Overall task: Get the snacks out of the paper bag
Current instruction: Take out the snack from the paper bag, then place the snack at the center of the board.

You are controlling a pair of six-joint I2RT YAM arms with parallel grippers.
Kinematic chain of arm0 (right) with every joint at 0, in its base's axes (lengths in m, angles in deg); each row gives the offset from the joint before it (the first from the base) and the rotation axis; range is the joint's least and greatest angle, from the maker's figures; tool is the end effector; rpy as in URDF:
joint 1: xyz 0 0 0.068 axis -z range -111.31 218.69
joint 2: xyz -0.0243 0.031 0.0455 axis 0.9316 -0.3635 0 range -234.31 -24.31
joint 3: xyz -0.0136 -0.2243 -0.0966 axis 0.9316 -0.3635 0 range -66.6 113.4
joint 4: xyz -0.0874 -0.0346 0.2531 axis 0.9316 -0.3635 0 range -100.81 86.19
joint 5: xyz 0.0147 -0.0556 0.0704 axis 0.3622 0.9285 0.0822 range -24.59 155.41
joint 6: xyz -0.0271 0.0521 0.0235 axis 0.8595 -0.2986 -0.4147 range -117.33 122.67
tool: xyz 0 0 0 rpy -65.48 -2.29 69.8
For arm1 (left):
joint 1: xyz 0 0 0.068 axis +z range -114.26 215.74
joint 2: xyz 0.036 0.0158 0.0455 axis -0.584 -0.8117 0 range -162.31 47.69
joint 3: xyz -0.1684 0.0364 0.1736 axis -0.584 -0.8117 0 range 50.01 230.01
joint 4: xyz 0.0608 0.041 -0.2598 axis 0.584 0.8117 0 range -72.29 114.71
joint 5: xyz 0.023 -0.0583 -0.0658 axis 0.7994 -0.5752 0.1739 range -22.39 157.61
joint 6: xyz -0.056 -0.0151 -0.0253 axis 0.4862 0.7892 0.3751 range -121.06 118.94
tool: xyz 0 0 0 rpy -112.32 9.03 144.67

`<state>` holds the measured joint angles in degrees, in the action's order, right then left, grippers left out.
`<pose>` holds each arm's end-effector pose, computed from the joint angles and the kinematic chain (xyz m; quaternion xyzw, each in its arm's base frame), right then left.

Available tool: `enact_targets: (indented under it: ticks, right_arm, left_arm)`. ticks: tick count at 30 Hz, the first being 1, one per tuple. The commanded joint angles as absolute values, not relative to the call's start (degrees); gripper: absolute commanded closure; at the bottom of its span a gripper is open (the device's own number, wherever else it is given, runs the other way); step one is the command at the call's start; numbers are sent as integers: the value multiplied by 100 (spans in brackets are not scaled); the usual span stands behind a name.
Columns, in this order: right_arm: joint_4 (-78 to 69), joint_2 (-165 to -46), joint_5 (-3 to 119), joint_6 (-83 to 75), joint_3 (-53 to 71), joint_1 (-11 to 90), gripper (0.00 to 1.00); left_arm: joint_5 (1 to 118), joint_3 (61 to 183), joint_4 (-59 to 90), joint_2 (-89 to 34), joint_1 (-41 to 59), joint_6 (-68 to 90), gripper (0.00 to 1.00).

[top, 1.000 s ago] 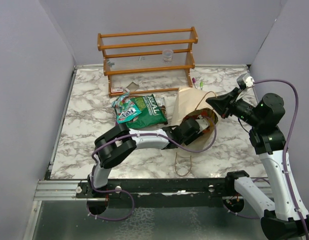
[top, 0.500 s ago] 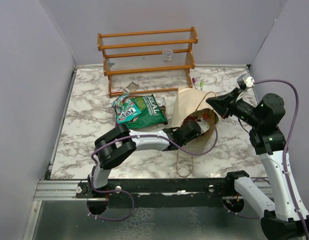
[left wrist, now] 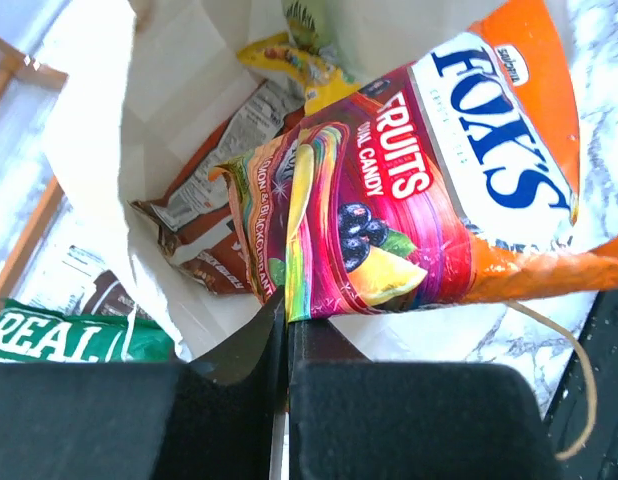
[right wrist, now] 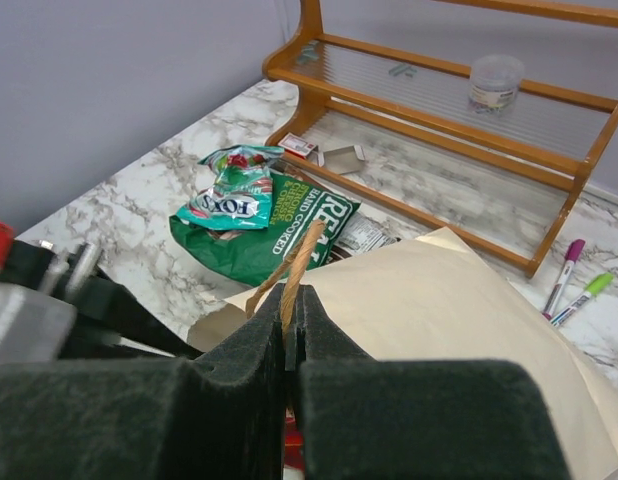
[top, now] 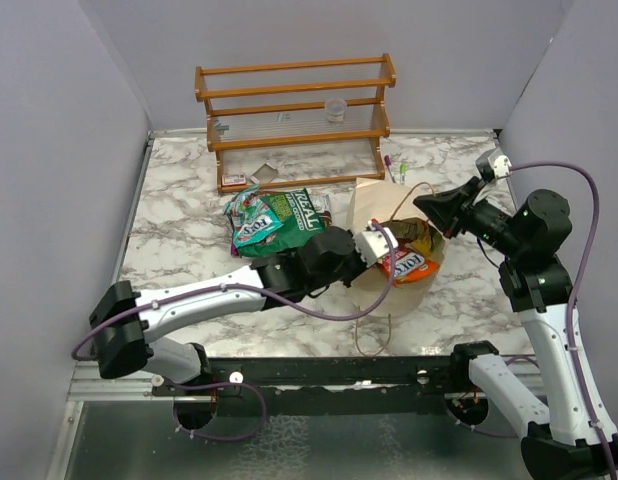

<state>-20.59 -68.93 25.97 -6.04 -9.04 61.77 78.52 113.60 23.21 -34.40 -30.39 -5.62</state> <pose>0.1933 0.0545 0.3863 -0.2197 0.6911 0.3316 0.6035 0.1537 -0.3245 0.2728 0.4407 0.7110 -0.2090 0.5066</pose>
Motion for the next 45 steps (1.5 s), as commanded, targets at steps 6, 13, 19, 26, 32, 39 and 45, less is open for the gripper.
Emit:
enact_targets:
  ticks: [6,13,19,26,32,39,45]
  right_arm:
    - [-1902,-6918,2735,-531,-982,6161,98]
    - [-1827,-7029,2687,-545,-991,6161,98]
    - [-1812,-7071,2647,-573,-961,6157,98]
    - [-1881,-7035,2669,-566,-935,6157,98]
    - [-1910,-6997,2656,-573,-921,6157,98]
    - [-1941,-6931,2667,-563,-910,6157,98]
    - [-2012,-6904,2701,-518,-872,6157,98]
  left_arm:
    - [6860,10734,2509,-1419,-3072,-1290,100]
    - [7690,10711,2231,-211,-3079,-1763,100]
    - [9406,10492,1505,112,-3072,-2187,100]
    - [11971,10253,689,-517,-2891,-2566,100]
    - [11638,10380,1307,-1015,-1754,-1479,100]
    - [10955,10502,1296,-2108,-1136,-1452,100]
    - [10977,10519,986,-2850,-768,-1642,100]
